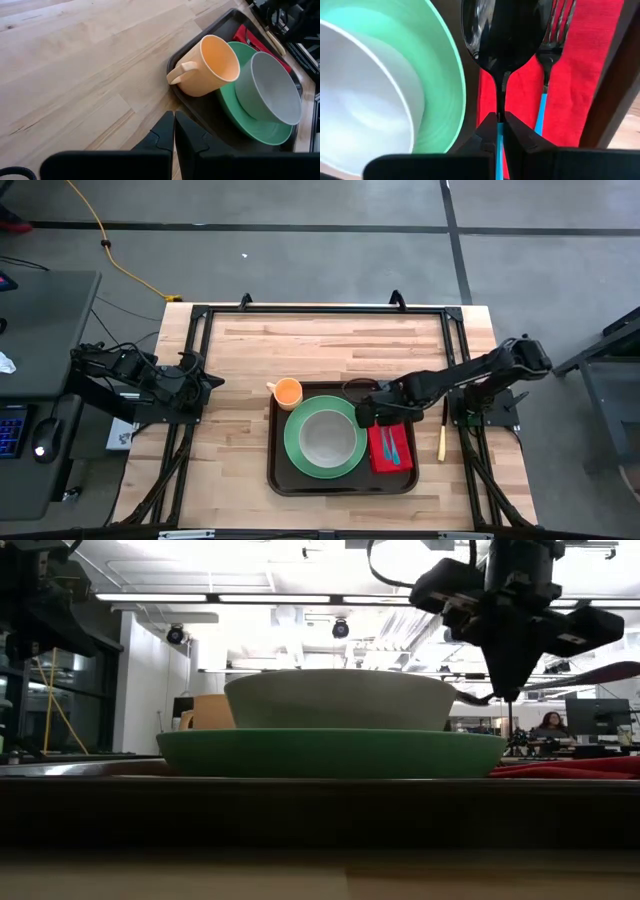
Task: Set up tray
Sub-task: Put the blue spoon to the left side of the blue fork on top of the table napkin on the brown serving tray
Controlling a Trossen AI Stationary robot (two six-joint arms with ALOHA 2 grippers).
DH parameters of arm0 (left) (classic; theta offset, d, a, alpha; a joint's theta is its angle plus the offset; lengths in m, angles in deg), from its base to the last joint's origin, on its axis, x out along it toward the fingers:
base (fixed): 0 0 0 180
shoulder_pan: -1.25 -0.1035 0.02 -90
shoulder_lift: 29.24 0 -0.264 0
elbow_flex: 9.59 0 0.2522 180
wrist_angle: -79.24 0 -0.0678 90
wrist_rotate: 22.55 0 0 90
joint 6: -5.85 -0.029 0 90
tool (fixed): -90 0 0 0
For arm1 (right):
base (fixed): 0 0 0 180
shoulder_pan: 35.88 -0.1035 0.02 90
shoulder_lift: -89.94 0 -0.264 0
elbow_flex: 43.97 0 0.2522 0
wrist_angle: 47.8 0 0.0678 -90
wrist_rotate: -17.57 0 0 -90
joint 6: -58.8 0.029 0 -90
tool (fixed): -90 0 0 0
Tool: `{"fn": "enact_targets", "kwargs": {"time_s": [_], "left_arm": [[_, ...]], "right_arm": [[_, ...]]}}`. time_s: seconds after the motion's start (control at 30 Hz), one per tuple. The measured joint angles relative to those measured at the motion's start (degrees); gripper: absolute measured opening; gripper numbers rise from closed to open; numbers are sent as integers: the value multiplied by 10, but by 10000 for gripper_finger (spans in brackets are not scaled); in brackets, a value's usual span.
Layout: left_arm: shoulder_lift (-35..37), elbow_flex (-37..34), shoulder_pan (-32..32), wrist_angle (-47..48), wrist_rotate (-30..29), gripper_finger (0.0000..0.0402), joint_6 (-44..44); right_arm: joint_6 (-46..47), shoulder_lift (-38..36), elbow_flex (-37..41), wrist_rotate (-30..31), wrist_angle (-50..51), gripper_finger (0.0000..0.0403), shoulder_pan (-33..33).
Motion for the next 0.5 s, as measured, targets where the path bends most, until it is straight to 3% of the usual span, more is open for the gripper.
{"fn": "enact_targets", "kwargs": {"time_s": [0.5], "left_arm": [[0, 0, 0, 0, -1, 44, 0]], "right_arm": [[6, 53, 0, -23, -28, 1, 0]]}}
